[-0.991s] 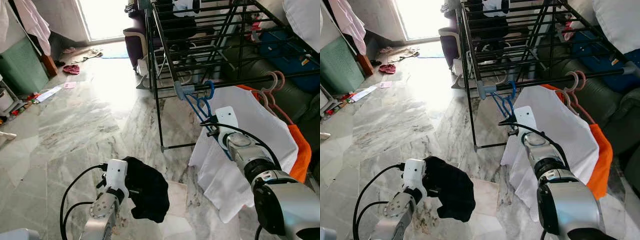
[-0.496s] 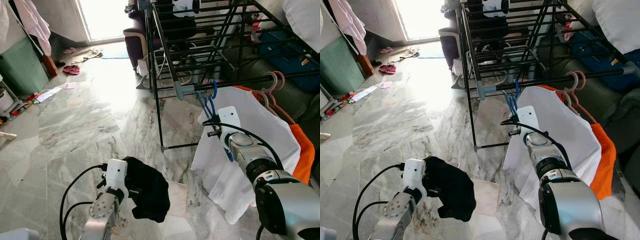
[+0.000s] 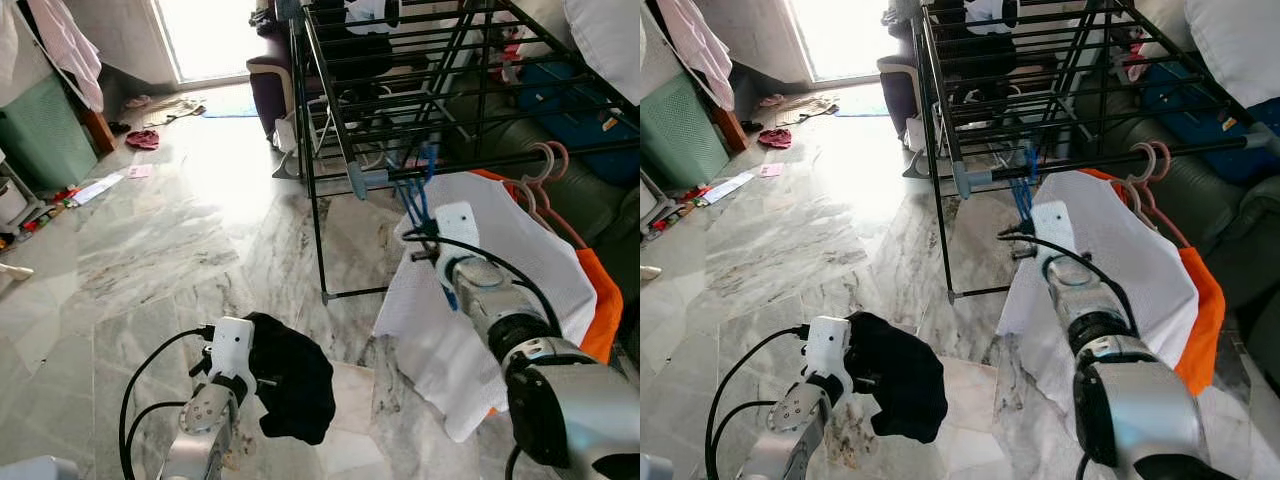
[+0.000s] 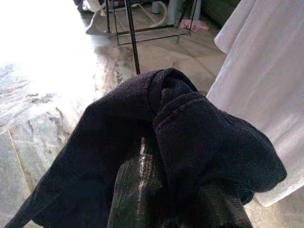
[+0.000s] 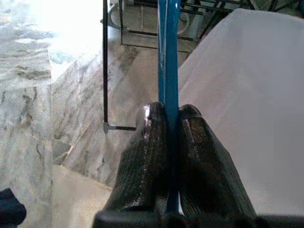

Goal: Hang hanger

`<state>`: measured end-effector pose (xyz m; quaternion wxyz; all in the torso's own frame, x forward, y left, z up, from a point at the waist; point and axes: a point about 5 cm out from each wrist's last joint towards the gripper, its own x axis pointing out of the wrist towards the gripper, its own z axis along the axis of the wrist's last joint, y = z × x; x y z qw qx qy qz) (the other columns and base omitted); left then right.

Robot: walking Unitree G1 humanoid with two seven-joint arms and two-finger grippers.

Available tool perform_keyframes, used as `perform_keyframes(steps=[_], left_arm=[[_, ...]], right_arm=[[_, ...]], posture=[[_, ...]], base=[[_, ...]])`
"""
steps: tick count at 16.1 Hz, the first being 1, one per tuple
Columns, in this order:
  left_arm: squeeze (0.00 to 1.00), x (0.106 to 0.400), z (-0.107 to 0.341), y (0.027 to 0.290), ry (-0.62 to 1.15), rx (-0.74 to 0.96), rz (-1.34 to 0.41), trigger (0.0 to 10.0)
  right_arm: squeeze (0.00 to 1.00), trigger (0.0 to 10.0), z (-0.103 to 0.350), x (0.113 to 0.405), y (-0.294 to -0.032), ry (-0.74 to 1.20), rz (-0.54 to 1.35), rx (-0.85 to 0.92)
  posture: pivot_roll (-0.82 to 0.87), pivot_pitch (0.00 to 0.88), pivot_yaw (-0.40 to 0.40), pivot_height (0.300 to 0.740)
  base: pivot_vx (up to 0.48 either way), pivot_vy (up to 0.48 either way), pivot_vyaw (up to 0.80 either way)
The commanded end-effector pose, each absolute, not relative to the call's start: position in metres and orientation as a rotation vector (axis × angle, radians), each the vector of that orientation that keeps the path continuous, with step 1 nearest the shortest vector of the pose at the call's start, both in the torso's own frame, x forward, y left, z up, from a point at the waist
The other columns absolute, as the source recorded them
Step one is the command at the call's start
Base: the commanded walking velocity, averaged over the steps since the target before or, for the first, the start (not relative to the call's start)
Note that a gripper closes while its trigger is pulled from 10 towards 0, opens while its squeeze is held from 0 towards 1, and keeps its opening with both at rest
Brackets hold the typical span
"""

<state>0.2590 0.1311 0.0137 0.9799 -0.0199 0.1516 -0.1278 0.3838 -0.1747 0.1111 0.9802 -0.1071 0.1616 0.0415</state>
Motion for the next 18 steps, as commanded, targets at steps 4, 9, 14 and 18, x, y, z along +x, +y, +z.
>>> perform_keyframes(steps=[4, 9, 14, 18], left_arm=[[0.0, 0.266, 0.021, 0.132, 0.264, -0.03, -0.251, 10.0], [0.0, 0.265, 0.041, 0.144, 0.187, -0.03, -0.214, 10.0], [0.0, 0.26, 0.041, 0.138, 0.195, -0.027, -0.211, 10.0], [0.0, 0.252, 0.036, 0.138, 0.223, -0.001, -0.201, 10.0]], right_arm=[[0.0, 10.0, 0.129, 0.385, -0.17, 0.115, 0.049, -0.199], [0.0, 10.0, 0.089, 0.332, -0.176, 0.085, 0.006, -0.175], [0.0, 10.0, 0.077, 0.291, -0.19, 0.096, -0.042, -0.191], [0.0, 10.0, 0.064, 0.259, -0.192, 0.148, -0.043, -0.195]], posture=[[-0.1, 0.0, 0.069, 0.74], [-0.13, 0.0, 0.095, 0.74], [-0.18, 0.01, 0.114, 0.74], [-0.19, 0.037, 0.119, 0.74]], base=[[0.0, 0.0, 0.0], [0.0, 0.0, 0.0], [0.0, 0.0, 0.0], [0.0, 0.0, 0.0]])
